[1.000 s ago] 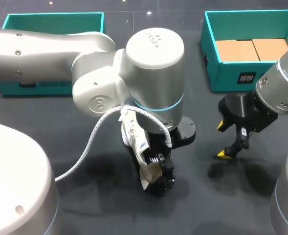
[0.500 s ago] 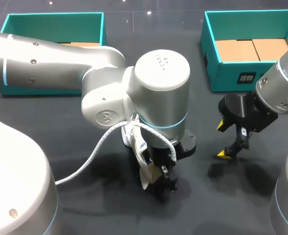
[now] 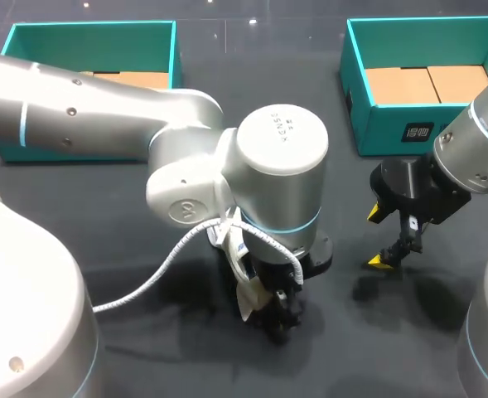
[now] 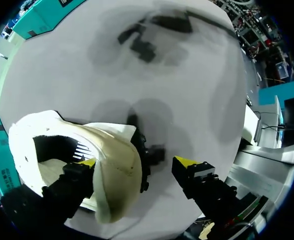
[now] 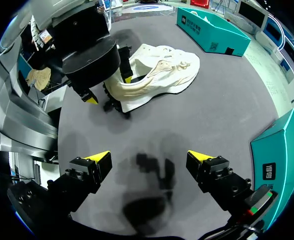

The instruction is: Take the shoe out of the shoebox, open the shoe tongue, remove and reinsert the insole, then place the shoe into the shoebox

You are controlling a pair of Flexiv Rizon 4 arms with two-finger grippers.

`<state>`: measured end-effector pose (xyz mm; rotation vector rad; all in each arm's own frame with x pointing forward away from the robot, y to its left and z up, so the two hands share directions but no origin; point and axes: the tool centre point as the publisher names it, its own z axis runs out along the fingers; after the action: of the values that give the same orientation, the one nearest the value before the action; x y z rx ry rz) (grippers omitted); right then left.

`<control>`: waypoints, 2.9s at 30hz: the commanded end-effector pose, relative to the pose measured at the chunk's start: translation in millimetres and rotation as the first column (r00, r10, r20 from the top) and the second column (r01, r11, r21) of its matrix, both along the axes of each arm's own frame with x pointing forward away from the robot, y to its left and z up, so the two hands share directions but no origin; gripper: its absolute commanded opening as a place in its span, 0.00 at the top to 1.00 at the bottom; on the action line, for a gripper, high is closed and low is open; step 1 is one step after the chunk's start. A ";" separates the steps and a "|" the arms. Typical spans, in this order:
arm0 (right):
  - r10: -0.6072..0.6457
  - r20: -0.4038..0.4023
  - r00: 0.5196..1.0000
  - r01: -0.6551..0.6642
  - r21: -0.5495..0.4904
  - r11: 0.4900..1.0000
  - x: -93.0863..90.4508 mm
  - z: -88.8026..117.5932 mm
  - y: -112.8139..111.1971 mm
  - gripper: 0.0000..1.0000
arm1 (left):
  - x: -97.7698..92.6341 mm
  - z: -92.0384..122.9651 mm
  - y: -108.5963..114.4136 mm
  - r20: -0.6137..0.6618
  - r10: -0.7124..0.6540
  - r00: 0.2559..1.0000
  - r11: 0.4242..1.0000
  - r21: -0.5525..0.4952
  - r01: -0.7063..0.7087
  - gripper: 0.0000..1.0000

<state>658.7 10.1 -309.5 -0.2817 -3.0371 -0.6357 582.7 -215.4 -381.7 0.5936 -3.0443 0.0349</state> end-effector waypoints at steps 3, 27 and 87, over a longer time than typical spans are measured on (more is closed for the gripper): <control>-0.001 0.003 1.000 0.001 -0.001 1.000 -1.7 -0.8 -0.1 0.00 | -4.0 -3.8 0.4 0.005 0.005 1.000 1.000 -0.004 -0.005 0.43; -0.001 0.003 1.000 0.001 -0.001 1.000 -1.7 -0.8 -0.1 0.00 | -0.3 16.7 14.8 0.004 -0.007 1.000 0.999 -0.034 0.007 1.00; -0.001 0.003 1.000 0.001 -0.001 1.000 -1.7 -0.8 -0.1 0.00 | 206.0 237.5 138.4 -0.101 -0.352 0.931 0.936 -0.064 0.347 1.00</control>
<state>658.6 10.1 -309.4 -0.2818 -3.0371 -0.6357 790.4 -77.8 -145.2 0.0411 -2.9757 0.0562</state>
